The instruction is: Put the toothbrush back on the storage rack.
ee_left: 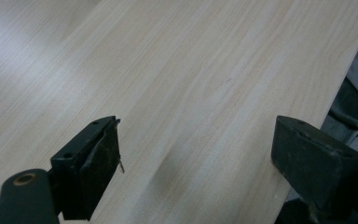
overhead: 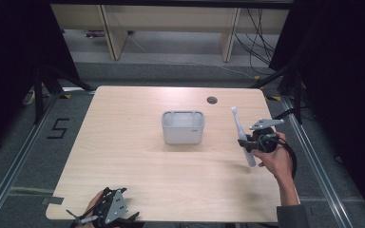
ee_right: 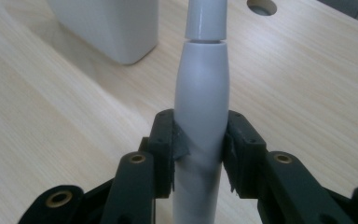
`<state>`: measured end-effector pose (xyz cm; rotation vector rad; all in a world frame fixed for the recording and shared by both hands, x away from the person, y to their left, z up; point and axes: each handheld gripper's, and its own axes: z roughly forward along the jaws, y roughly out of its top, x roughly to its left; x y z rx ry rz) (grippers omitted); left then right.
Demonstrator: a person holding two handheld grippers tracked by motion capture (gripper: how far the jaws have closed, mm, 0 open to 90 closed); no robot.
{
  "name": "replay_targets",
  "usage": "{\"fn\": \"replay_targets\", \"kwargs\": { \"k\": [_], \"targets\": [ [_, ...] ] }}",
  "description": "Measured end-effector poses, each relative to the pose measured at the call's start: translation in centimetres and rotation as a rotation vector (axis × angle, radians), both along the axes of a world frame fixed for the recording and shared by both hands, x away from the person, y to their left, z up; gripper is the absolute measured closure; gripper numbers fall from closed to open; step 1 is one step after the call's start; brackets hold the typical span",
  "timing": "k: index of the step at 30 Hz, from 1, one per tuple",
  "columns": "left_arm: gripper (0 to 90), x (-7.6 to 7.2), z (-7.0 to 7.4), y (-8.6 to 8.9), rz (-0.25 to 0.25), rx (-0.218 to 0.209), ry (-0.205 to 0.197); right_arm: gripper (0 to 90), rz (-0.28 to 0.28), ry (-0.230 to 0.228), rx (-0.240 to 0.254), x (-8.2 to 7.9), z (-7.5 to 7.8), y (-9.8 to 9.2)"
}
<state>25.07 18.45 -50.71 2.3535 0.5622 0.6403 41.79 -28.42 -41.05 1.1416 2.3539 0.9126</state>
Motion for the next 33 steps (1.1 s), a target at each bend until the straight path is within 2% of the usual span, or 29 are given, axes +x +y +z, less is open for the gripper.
{"fn": "replay_targets", "kwargs": {
  "k": [3,5,6,7,8,9,10,11,12,13,14,15,16,17,18,20,21,22,23,25,26,28,30,33],
  "targets": [
    [14.9,0.0,0.1,0.1,0.005,-0.008,-0.002,67.0,-0.014,-0.061,0.059,0.2,-0.1,-0.4],
    [14.9,0.0,0.1,0.1,0.007,-0.013,-0.006,67.0,-0.016,-0.085,0.081,0.2,0.1,-0.6],
    [14.9,0.0,0.1,0.0,0.013,-0.013,-0.013,67.0,-0.031,-0.085,0.111,0.2,0.1,-0.5],
    [14.9,0.0,0.1,0.0,0.012,-0.014,-0.012,67.0,-0.035,-0.104,0.116,0.2,0.1,-0.5],
    [14.9,0.0,0.1,0.1,0.006,-0.015,-0.003,67.0,-0.035,-0.099,0.127,0.2,0.2,-0.5],
    [14.9,0.0,0.1,0.1,0.005,-0.013,0.002,67.0,-0.03,-0.121,0.141,0.3,0.1,-0.4],
    [14.9,0.0,0.1,0.1,0.002,-0.013,0.005,67.0,-0.024,-0.142,0.135,0.4,0.2,-0.5],
    [14.9,0.0,0.0,0.0,0.009,-0.007,-0.005,67.0,-0.021,-0.148,0.14,0.4,0.2,-0.4],
    [14.9,0.0,0.1,0.1,0.006,-0.007,-0.002,67.0,-0.031,-0.14,0.17,0.4,0.2,-0.1],
    [14.9,0.0,0.1,0.1,0.003,-0.016,0.002,67.0,-0.018,-0.164,0.165,0.6,0.1,-0.2],
    [14.9,0.0,0.1,0.1,0.006,-0.013,-0.001,67.0,-0.022,-0.15,0.188,0.5,0.1,0.1],
    [14.9,0.0,0.1,0.1,0.009,-0.012,-0.004,67.0,-0.011,-0.178,0.182,0.7,0.1,0.0],
    [14.9,0.0,0.1,0.1,0.009,-0.012,-0.004,67.0,-0.021,-0.151,0.221,0.6,0.1,0.4],
    [14.9,0.0,0.0,0.1,0.009,-0.016,-0.002,67.0,-0.007,-0.173,0.212,0.8,0.2,0.3],
    [14.9,0.0,0.0,0.1,0.008,-0.014,0.0,67.0,-0.017,-0.165,0.226,0.6,0.3,0.5],
    [14.9,0.0,0.0,0.1,0.008,-0.014,0.0,67.0,0.008,-0.19,0.217,0.8,0.5,0.7],
    [14.9,0.0,0.0,0.1,0.008,-0.014,0.0,67.1,0.004,-0.166,0.241,0.6,0.7,0.9],
    [14.9,0.0,0.1,0.1,0.008,-0.009,-0.002,67.0,0.018,-0.184,0.246,0.8,0.7,1.0],
    [14.9,0.0,0.0,0.1,0.008,-0.013,-0.001,67.0,0.009,-0.173,0.27,0.6,0.8,1.3],
    [14.9,0.0,0.1,0.1,0.008,-0.014,-0.001,67.1,0.006,-0.171,0.261,0.6,1.0,1.6],
    [14.9,0.0,0.1,0.1,0.008,-0.012,0.0,67.0,0.025,-0.194,0.252,0.8,1.0,1.7],
    [14.9,0.0,0.1,0.1,0.009,-0.011,0.0,67.0,0.025,-0.17,0.273,0.7,1.2,2.2],
    [14.9,0.0,0.1,0.1,0.009,-0.011,0.0,67.0,0.041,-0.187,0.267,0.8,1.3,2.5],
    [14.9,0.0,0.1,0.1,0.004,-0.012,0.006,67.0,0.049,-0.17,0.293,0.9,1.6,3.3]
  ]
}}
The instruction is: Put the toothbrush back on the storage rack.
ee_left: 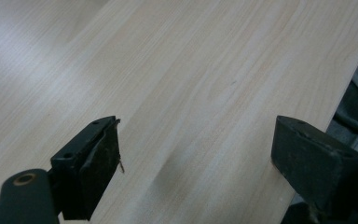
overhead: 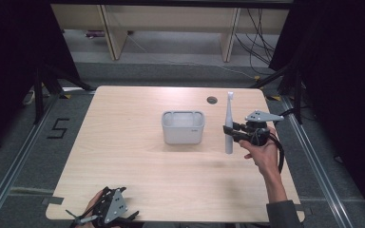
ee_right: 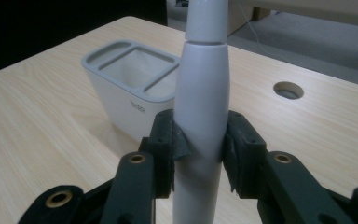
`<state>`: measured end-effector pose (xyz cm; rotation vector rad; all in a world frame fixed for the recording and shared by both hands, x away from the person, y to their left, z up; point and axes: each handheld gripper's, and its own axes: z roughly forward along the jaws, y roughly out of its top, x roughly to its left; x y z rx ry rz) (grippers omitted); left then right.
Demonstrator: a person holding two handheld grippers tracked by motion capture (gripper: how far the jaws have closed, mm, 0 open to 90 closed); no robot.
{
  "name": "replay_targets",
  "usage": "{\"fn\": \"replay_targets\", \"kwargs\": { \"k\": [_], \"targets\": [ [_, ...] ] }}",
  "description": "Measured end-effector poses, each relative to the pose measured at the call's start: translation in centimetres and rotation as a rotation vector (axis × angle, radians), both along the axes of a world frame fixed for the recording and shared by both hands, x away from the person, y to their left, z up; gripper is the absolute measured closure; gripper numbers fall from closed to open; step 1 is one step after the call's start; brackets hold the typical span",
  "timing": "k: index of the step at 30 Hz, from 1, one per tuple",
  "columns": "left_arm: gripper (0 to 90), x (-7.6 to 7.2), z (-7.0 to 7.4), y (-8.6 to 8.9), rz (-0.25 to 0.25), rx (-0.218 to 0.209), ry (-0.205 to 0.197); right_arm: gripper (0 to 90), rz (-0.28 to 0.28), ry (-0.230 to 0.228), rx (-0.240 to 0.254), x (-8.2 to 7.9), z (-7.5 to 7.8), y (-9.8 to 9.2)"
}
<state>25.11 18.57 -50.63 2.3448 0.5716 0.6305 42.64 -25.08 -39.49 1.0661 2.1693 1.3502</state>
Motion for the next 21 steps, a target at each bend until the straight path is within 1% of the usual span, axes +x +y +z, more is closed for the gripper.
{"fn": "replay_targets", "kwargs": {
  "k": [1,2,3,4,5,6,7,8,9,10,12,13,14,15,16,17,18,19,20,21],
  "targets": [
    [14.9,0.0,0.0,0.0,0.0,0.002,0.002,67.0,0.002,-0.008,0.012,0.1,0.0,0.3],
    [14.9,0.0,0.0,0.0,0.0,0.0,0.002,67.0,0.005,-0.026,-0.003,0.3,0.0,0.3],
    [14.9,0.0,0.0,0.0,0.0,-0.004,0.0,67.0,0.007,-0.024,0.005,0.3,0.0,0.6],
    [14.9,0.0,0.0,0.0,0.0,0.0,-0.002,67.1,0.011,-0.004,0.006,0.3,0.1,0.9],
    [14.9,0.0,0.0,0.0,0.006,0.001,-0.01,67.0,0.02,0.004,0.01,0.3,0.1,1.2],
    [14.9,0.0,0.0,0.1,0.006,0.006,-0.009,67.0,0.032,-0.011,0.005,0.5,0.1,1.3],
    [14.9,0.0,0.0,0.1,0.007,0.005,-0.008,67.0,0.024,-0.004,0.023,0.5,0.0,1.6],
    [14.9,0.0,0.0,0.1,0.007,0.005,-0.009,67.0,0.029,-0.015,0.012,0.6,0.1,1.7],
    [14.9,0.0,0.0,0.0,0.01,0.008,-0.014,67.0,0.027,0.003,0.014,0.5,0.1,1.9],
    [14.9,0.0,0.0,0.0,0.005,0.005,-0.009,67.0,0.041,0.01,0.029,0.6,0.1,2.2],
    [14.9,0.0,0.0,0.0,0.005,0.007,-0.008,67.1,0.048,-0.004,0.017,0.7,0.2,2.5],
    [14.9,0.0,0.0,0.0,0.007,0.007,-0.009,67.0,0.065,0.006,0.034,0.8,0.2,3.0],
    [14.9,0.0,0.0,0.0,0.003,0.012,-0.008,67.1,0.065,0.004,0.026,0.9,0.3,3.1],
    [14.9,0.0,0.0,0.0,0.003,0.012,-0.006,67.0,0.059,0.016,0.046,0.8,0.3,3.4],
    [14.9,0.0,-0.1,0.0,0.002,0.013,-0.007,67.0,0.067,-0.002,0.03,1.0,0.4,3.5],
    [14.9,0.0,-0.1,0.0,0.003,0.014,-0.007,67.0,0.076,0.011,0.043,1.1,0.4,3.8],
    [14.9,0.0,-0.1,0.0,0.003,0.013,-0.007,67.0,0.081,-0.004,0.04,1.2,0.5,4.0],
    [14.9,0.0,0.0,0.0,0.004,0.012,-0.006,67.0,0.083,0.003,0.048,1.2,0.5,4.3],
    [14.9,0.0,0.0,0.0,0.004,0.013,-0.008,67.0,0.079,0.022,0.061,1.1,0.6,4.6],
    [14.9,0.0,0.0,0.1,-0.001,0.011,0.002,67.0,0.095,0.007,0.043,1.3,0.6,4.7]
  ]
}}
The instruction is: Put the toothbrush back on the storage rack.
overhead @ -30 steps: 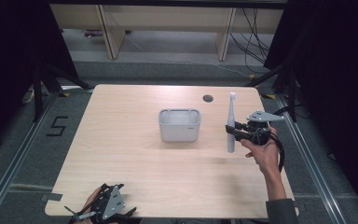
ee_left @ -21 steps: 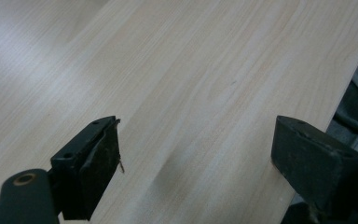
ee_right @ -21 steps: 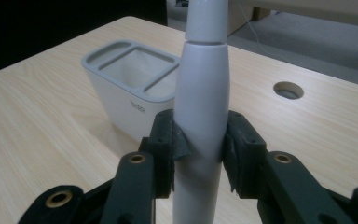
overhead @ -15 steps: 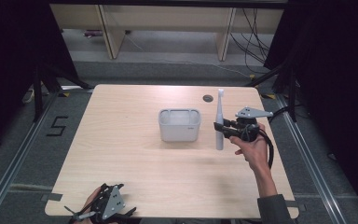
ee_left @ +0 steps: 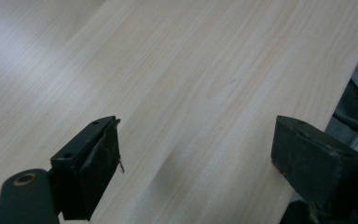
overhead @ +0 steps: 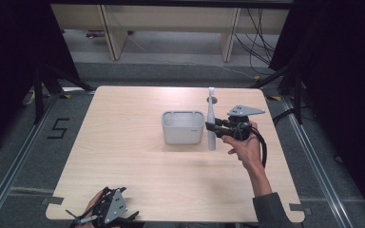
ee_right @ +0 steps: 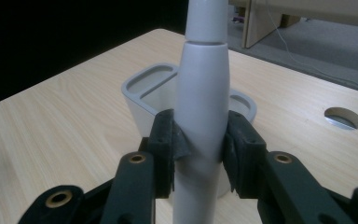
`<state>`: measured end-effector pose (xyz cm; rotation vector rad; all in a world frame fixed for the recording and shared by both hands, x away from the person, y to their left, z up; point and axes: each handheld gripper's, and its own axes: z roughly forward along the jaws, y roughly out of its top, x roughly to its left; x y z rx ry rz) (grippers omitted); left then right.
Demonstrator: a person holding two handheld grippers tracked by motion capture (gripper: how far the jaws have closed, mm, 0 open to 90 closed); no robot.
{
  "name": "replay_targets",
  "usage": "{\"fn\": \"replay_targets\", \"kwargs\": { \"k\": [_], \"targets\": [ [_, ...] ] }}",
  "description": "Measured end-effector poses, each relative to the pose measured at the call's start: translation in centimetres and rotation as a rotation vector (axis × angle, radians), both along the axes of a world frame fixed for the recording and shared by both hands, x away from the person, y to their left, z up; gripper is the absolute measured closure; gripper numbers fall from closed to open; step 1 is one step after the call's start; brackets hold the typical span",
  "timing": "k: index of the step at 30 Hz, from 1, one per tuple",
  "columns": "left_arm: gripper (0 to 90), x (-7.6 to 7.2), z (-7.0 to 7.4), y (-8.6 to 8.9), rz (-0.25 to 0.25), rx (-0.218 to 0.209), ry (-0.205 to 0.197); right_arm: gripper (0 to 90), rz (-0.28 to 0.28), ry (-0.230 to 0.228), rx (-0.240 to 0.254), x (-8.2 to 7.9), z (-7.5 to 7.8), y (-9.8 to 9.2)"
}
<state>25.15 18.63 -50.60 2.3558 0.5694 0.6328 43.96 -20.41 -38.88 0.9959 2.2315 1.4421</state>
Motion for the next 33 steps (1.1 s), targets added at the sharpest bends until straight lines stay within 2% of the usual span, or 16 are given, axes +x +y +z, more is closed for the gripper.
{"fn": "replay_targets", "kwargs": {
  "k": [3,7,8,9,10,12,14,15,19,21,22,23,25,27,28,33],
  "targets": [
    [14.9,0.0,-0.1,0.0,0.001,-0.001,-0.005,67.0,0.002,-0.011,-0.007,0.3,0.2,0.6],
    [14.9,0.0,-0.1,0.0,0.004,0.003,-0.009,67.0,0.02,-0.001,0.01,0.6,0.6,1.5],
    [14.9,0.0,-0.1,0.0,0.004,0.004,-0.01,67.0,0.021,-0.02,0.007,0.8,0.7,1.8],
    [14.9,0.0,0.0,0.1,-0.003,0.006,0.0,67.0,0.021,-0.013,0.009,0.8,0.8,1.9],
    [14.9,0.0,0.0,0.0,-0.003,0.002,-0.004,67.0,0.041,-0.002,0.016,0.9,0.9,2.1],
    [14.9,0.0,0.0,0.0,0.006,-0.003,-0.009,67.0,0.037,0.001,0.015,1.0,1.2,2.5],
    [14.9,0.0,-0.1,0.0,0.003,-0.006,-0.006,67.0,0.041,-0.019,0.017,1.2,1.3,2.9],
    [14.9,-0.1,-0.1,-0.1,0.003,-0.006,-0.006,67.0,0.045,0.003,0.03,1.2,1.4,3.1],
    [14.9,0.0,-0.1,0.0,0.003,-0.005,-0.005,67.0,0.054,0.019,0.04,1.5,1.7,3.7],
    [14.9,0.0,-0.1,0.0,0.002,-0.003,-0.004,67.0,0.062,0.008,0.03,1.8,1.9,3.9],
    [14.9,0.0,-0.1,0.0,0.002,-0.004,-0.005,67.0,0.057,0.025,0.037,1.8,2.2,4.1],
    [14.9,0.0,-0.1,0.0,0.001,-0.001,-0.005,67.0,0.065,0.015,0.037,1.9,2.2,4.1],
    [14.9,0.0,0.0,0.0,-0.001,0.004,0.002,67.0,0.071,0.028,0.051,2.0,2.4,4.5],
    [14.9,0.0,0.0,0.0,-0.001,0.001,-0.002,67.1,0.083,0.006,0.048,2.3,2.6,4.8],
    [14.9,0.0,0.0,0.0,-0.002,0.002,-0.001,67.0,0.083,0.024,0.059,2.3,2.8,5.1],
    [14.9,0.0,0.0,0.0,-0.001,0.0,-0.001,67.1,0.09,0.026,0.063,2.7,3.6,5.8]
  ]
}}
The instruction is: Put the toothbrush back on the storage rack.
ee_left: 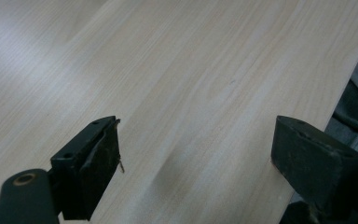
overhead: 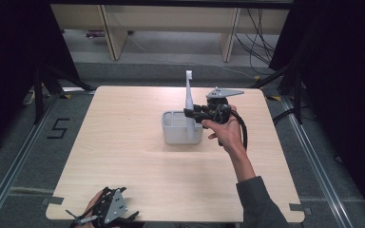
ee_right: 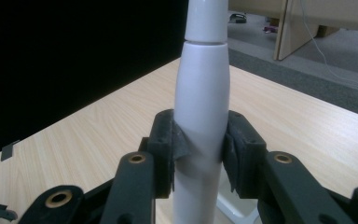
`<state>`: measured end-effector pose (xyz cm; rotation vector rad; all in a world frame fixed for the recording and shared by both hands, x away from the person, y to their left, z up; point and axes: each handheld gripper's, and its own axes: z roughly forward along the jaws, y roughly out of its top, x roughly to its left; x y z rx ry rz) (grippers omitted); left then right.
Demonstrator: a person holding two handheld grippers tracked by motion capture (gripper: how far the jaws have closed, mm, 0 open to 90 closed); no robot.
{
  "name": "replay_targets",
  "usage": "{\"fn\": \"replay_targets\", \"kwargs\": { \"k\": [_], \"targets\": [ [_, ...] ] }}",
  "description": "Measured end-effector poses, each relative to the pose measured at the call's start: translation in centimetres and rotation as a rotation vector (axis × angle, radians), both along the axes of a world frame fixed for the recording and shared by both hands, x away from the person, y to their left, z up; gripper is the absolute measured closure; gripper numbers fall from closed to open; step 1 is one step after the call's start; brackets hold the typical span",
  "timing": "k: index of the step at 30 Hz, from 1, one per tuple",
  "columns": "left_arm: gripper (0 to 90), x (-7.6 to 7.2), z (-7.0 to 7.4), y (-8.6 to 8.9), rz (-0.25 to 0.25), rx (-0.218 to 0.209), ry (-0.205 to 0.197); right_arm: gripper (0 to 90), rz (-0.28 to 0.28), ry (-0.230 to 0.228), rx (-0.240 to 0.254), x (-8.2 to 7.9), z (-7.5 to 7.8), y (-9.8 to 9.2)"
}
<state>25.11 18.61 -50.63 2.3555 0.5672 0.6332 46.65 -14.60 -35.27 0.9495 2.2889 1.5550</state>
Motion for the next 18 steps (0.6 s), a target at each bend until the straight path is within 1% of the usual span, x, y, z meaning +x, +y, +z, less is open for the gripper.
{"fn": "replay_targets", "kwargs": {
  "k": [1,2,3,4,5,6,7,9,10,11,12,14,15,16,17,18],
  "targets": [
    [14.9,0.0,0.0,0.0,0.0,0.002,0.0,67.0,0.004,0.0,0.006,0.1,0.2,0.2],
    [14.9,0.0,0.0,0.0,0.003,0.001,-0.005,67.1,0.008,-0.021,-0.004,0.3,0.3,0.3],
    [14.9,0.0,0.0,0.1,0.003,0.0,-0.004,67.0,0.008,-0.007,0.001,0.3,0.4,0.6],
    [14.9,0.0,0.0,0.1,0.003,0.0,-0.004,67.0,0.014,-0.014,-0.004,0.5,0.5,0.7],
    [14.9,0.0,0.0,0.1,0.003,0.0,-0.004,67.0,0.001,-0.022,-0.009,0.6,0.5,0.8],
    [14.9,0.0,0.0,0.0,0.0,-0.001,-0.001,67.0,0.008,-0.024,-0.015,0.7,0.6,0.8],
    [14.9,0.0,0.0,0.0,0.0,-0.004,-0.001,67.0,0.008,-0.001,-0.003,0.8,0.7,1.0],
    [14.9,0.0,0.0,0.0,0.001,-0.002,-0.002,67.1,0.01,-0.014,-0.001,1.1,0.9,1.2],
    [14.9,0.0,0.0,0.0,0.002,-0.001,-0.004,67.0,0.006,-0.005,0.005,1.1,1.1,1.3],
    [14.9,0.0,0.0,0.0,0.002,-0.007,-0.002,67.0,0.002,-0.029,-0.004,1.5,1.3,1.4],
    [14.9,0.0,0.0,0.0,0.0,-0.007,-0.001,67.0,-0.003,-0.022,-0.006,1.7,1.5,1.5],
    [14.9,0.0,0.0,0.0,0.0,-0.008,-0.001,67.0,0.0,-0.027,-0.007,2.0,1.5,1.6],
    [14.9,0.0,0.0,0.0,0.001,-0.007,-0.003,67.1,-0.011,-0.021,-0.012,2.3,1.6,1.8],
    [14.9,0.0,0.0,0.0,0.002,-0.007,-0.004,67.0,-0.017,-0.015,-0.002,2.5,1.6,1.9],
    [14.9,0.0,0.0,0.0,0.0,-0.01,0.0,67.0,-0.008,-0.024,-0.003,2.8,1.6,1.9],
    [14.9,0.0,0.0,0.0,-0.001,-0.008,0.0,67.0,-0.011,-0.019,-0.002,2.9,1.6,2.0]
  ]
}}
